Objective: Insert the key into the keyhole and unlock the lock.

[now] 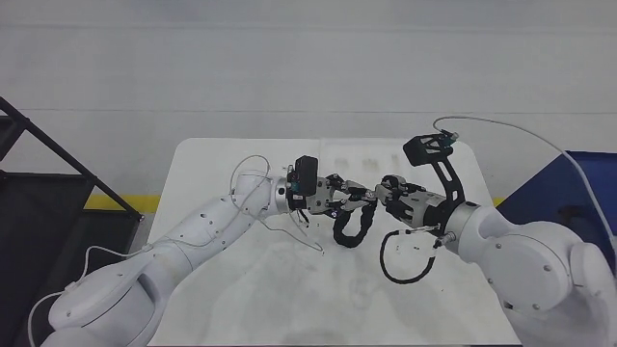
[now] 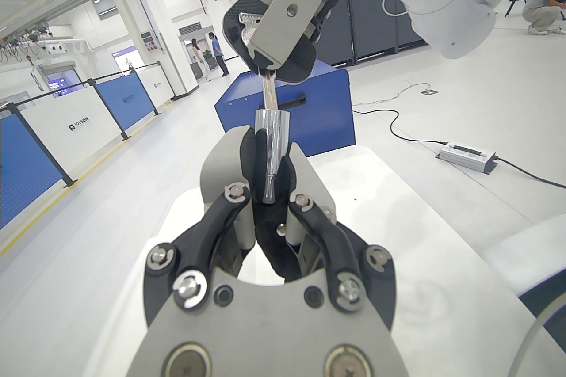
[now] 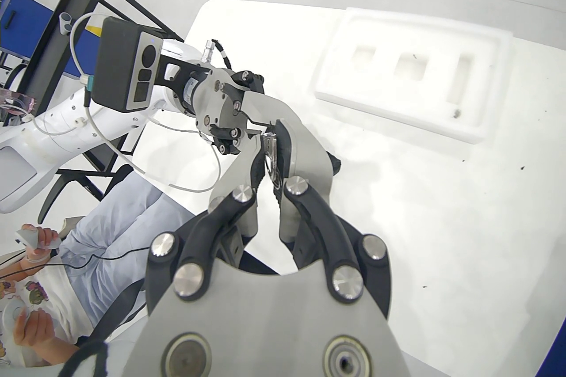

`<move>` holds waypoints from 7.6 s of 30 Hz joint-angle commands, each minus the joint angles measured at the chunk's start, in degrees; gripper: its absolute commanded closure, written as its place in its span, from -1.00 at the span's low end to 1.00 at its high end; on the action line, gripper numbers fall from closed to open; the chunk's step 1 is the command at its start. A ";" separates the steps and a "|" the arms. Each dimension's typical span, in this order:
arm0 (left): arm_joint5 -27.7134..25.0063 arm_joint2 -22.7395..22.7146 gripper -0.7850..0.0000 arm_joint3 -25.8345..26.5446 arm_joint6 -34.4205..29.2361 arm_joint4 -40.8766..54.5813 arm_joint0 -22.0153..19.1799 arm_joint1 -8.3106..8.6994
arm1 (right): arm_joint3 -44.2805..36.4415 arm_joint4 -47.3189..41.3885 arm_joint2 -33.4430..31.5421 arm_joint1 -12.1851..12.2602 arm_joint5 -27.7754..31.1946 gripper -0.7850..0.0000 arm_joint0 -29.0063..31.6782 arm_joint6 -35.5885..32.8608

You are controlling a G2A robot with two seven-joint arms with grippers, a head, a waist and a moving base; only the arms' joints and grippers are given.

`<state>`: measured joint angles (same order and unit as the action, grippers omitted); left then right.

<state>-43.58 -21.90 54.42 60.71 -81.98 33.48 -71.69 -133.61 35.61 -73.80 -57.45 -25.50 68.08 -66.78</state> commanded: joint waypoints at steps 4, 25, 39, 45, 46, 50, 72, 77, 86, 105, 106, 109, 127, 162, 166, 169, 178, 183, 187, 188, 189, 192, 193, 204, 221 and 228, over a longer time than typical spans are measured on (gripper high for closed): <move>-0.21 0.01 1.00 0.22 -0.21 0.16 0.02 0.04 | 0.13 1.66 1.49 -0.02 -0.14 1.00 -0.71 -0.55; -1.61 -0.15 1.00 0.86 -1.61 2.44 0.50 0.26 | 0.50 10.74 8.06 -0.56 -1.15 -1.00 -3.83 -2.82; -8.14 -1.55 1.00 2.00 -8.14 9.65 0.42 1.40 | -0.06 8.23 2.46 0.33 16.83 -1.00 -2.87 -3.39; -14.42 -2.36 1.00 4.11 -14.43 13.26 0.19 3.16 | 0.60 6.26 -0.01 1.36 30.63 -1.00 -0.30 -6.31; -14.42 -1.66 1.00 4.55 -14.49 13.40 -0.06 3.46 | 0.78 5.95 -0.41 1.49 32.05 -1.00 0.15 -6.51; -14.42 1.91 1.00 6.90 -16.04 15.61 -2.17 4.91 | 1.82 3.43 -1.88 1.69 33.50 -1.00 1.25 -6.06; -14.42 12.16 1.00 19.12 -59.97 49.76 -13.87 12.72 | 6.82 5.17 -0.68 3.41 62.37 -1.00 0.72 -0.64; -14.42 12.16 1.00 20.30 -68.71 57.46 -13.68 13.13 | 6.88 8.95 -1.96 4.96 69.15 -1.00 1.50 6.14; -14.42 12.16 1.00 20.54 -76.01 64.73 -13.71 13.47 | 4.39 18.65 -4.85 6.18 75.15 -0.42 4.51 14.47; -14.42 12.16 1.00 21.38 -77.94 67.16 -13.62 13.47 | 5.79 25.74 -0.99 6.54 74.42 0.92 4.38 18.50; -14.42 12.16 1.00 21.26 -77.87 67.19 -13.58 13.49 | 5.76 25.35 -1.06 6.58 74.30 1.00 4.46 18.68; -14.42 12.16 1.00 21.17 -77.76 67.04 -13.51 13.52 | 5.80 24.38 -1.33 6.73 73.91 1.00 4.76 18.75; -14.42 12.16 1.00 22.13 -74.78 61.71 -13.58 13.56 | 10.30 2.17 -1.70 6.82 55.44 1.00 5.31 12.24; -14.42 12.16 1.00 10.83 -69.15 46.47 -9.83 11.83 | 11.15 -4.19 -0.61 7.23 43.26 -1.00 4.49 4.78; -14.31 12.16 1.00 7.34 -71.25 45.38 -7.42 10.73 | 10.54 -3.34 -1.52 7.42 43.73 -1.00 4.74 5.01; -13.68 12.16 1.00 5.29 -72.65 44.13 -6.20 9.73 | 10.30 -3.27 -1.90 7.51 44.04 -1.00 4.99 5.22; -14.42 11.84 -1.00 0.41 -74.20 40.35 -4.77 6.52 | 10.79 -2.61 -1.81 7.60 45.23 -1.00 4.72 6.71; -14.42 10.42 -1.00 -0.28 -70.18 40.16 -5.38 5.45 | 12.78 -2.39 -1.46 7.51 48.36 -1.00 3.42 10.03; -14.42 7.96 -1.00 1.38 -61.50 36.35 -7.26 6.41 | 15.97 0.20 -1.30 7.51 50.83 -1.00 1.79 11.60; -14.42 7.07 -1.00 1.87 -58.39 35.42 -7.34 6.91 | 16.68 0.60 -1.05 7.47 51.18 -1.00 1.34 12.01; -14.42 6.26 -1.00 2.42 -55.38 34.46 -7.36 7.49 | 17.46 0.25 -0.93 7.39 51.87 -1.00 0.79 13.37; -14.42 4.46 -1.00 4.05 -47.63 31.51 -7.60 9.52 | 20.21 1.49 -0.34 7.26 55.23 -1.00 -1.52 15.65; -14.42 4.22 -1.00 4.51 -45.91 30.86 -7.88 10.20 | 21.09 1.57 0.08 7.16 56.91 -1.00 -2.47 16.97; -14.42 4.28 -1.00 6.41 -40.56 31.81 -17.19 15.77 | 35.28 1.86 7.83 5.22 69.98 -1.00 -18.44 24.79; -14.42 12.16 -1.00 5.52 -52.58 49.49 -27.98 15.41 | 49.01 -14.62 14.44 4.59 79.27 -1.00 -34.15 16.26; -14.42 12.16 -1.00 5.52 -52.56 49.50 -27.98 15.41 | 49.01 -14.62 14.44 4.59 79.27 -1.00 -34.15 16.26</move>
<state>-58.00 -9.74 59.94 8.14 -32.49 5.50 -56.28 -84.60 20.99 -59.37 -52.87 53.76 33.94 -50.52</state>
